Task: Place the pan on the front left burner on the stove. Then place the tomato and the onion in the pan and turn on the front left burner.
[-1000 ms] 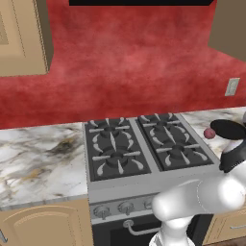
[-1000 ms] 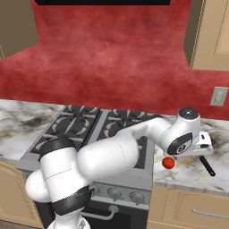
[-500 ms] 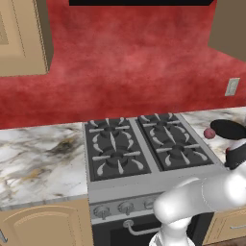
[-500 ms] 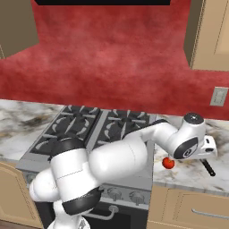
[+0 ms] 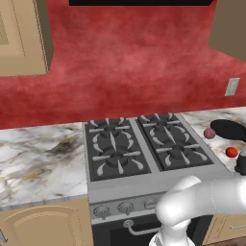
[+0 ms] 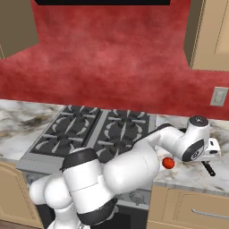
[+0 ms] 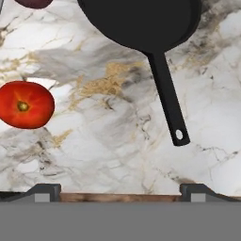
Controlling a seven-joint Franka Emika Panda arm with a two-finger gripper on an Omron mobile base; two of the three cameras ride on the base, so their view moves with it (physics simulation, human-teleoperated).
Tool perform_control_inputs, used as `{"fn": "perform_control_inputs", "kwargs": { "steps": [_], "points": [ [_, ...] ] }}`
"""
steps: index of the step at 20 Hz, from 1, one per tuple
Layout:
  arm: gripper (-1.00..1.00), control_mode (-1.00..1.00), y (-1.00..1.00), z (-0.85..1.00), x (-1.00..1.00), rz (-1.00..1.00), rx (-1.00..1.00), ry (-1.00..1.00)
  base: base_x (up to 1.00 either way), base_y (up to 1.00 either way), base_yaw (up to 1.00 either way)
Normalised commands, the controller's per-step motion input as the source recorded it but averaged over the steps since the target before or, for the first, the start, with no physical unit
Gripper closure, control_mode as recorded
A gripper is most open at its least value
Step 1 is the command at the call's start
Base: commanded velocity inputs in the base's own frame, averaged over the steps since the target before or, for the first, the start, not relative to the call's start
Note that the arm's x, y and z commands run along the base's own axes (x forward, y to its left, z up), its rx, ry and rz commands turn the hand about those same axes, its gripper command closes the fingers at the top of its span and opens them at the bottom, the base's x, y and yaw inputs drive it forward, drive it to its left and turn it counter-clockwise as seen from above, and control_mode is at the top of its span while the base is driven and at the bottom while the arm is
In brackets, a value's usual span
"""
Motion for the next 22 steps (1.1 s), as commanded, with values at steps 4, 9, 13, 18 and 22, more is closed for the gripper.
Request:
{"fn": "perform_control_inputs", "kwargs": {
  "steps": [4,9,13,18,22],
  "points": [
    [-1.00,-1.00,-0.13,-0.19,0.14,0.00,0.00,0.04,0.00,0.00,0.00],
    [-1.00,-1.00,-0.10,-0.20,0.13,0.00,0.00,0.04,0.00,0.00,0.00],
    [-1.00,-1.00,-0.13,-0.16,0.14,0.00,0.00,0.02,0.00,0.00,0.00],
    [-1.00,-1.00,-0.17,-0.15,0.13,0.00,0.00,0.00,0.00,0.00,0.00],
    [-1.00,-1.00,-0.17,-0.16,0.13,0.00,0.00,0.00,0.00,0.00,0.00]
  ]
}}
